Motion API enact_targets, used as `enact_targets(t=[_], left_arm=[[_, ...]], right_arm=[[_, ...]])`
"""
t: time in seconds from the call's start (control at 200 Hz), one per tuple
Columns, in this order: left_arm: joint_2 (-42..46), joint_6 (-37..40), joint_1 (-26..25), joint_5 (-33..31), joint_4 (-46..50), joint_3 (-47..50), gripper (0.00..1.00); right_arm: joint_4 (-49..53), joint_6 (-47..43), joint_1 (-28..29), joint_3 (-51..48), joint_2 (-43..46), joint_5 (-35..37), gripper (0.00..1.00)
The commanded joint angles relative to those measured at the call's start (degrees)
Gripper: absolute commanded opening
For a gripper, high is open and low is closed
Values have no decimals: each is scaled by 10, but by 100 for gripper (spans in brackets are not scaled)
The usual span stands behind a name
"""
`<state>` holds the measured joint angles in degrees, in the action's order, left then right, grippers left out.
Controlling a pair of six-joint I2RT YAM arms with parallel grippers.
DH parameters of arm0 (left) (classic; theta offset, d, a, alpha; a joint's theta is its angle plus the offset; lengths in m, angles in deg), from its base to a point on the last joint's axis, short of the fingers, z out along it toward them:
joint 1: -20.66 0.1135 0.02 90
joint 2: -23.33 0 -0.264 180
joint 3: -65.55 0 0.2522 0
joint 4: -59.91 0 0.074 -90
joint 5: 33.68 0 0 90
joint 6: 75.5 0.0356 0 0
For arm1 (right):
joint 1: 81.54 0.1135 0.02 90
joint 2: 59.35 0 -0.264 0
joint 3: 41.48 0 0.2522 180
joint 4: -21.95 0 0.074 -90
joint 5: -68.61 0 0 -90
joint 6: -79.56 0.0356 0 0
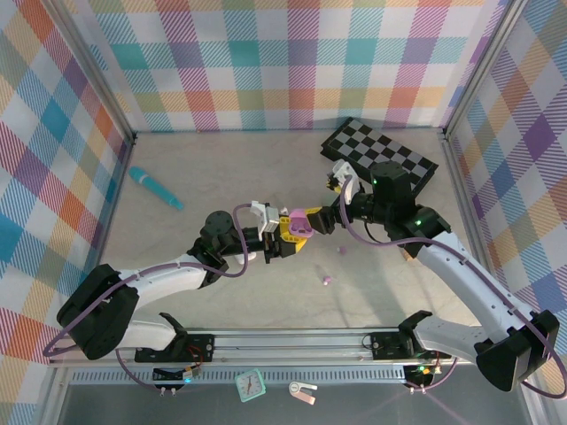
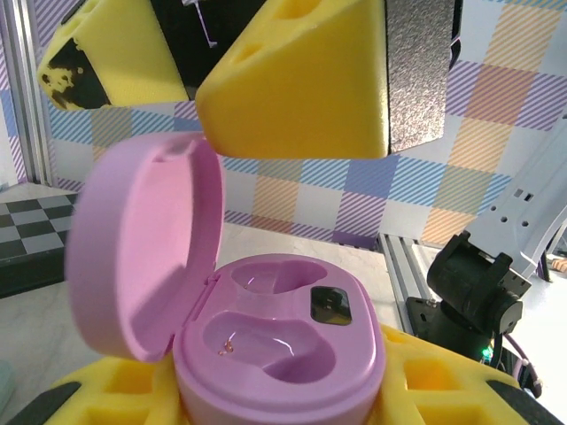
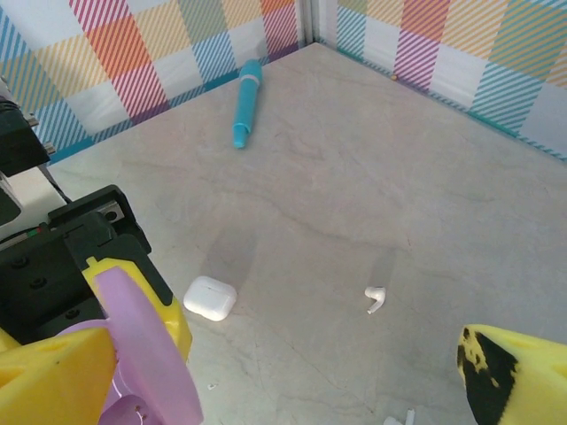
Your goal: Insert wireless bluetooth earbuds into charging case
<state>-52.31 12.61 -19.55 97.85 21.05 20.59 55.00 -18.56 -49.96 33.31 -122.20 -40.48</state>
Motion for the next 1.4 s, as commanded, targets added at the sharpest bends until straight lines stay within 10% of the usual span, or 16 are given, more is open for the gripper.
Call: enact_targets(t=[0.0, 0.23, 0.615, 1.08, 1.395], left_arm=[[13, 11, 0, 12, -23, 5, 35], [6, 8, 6, 0, -44, 12, 35], [60, 3, 32, -13, -43, 59, 35], [85, 1, 35, -20, -42, 74, 35], [99, 15, 39, -21, -12, 72, 35]], right_arm=[[-13, 0, -1, 5, 20, -23, 99], [-64, 20, -2, -47, 98, -93, 99], [-101, 362, -130, -234, 208, -12, 97], [33, 487, -168, -269, -18, -109, 78], [59, 525, -60, -285, -75, -44, 68]])
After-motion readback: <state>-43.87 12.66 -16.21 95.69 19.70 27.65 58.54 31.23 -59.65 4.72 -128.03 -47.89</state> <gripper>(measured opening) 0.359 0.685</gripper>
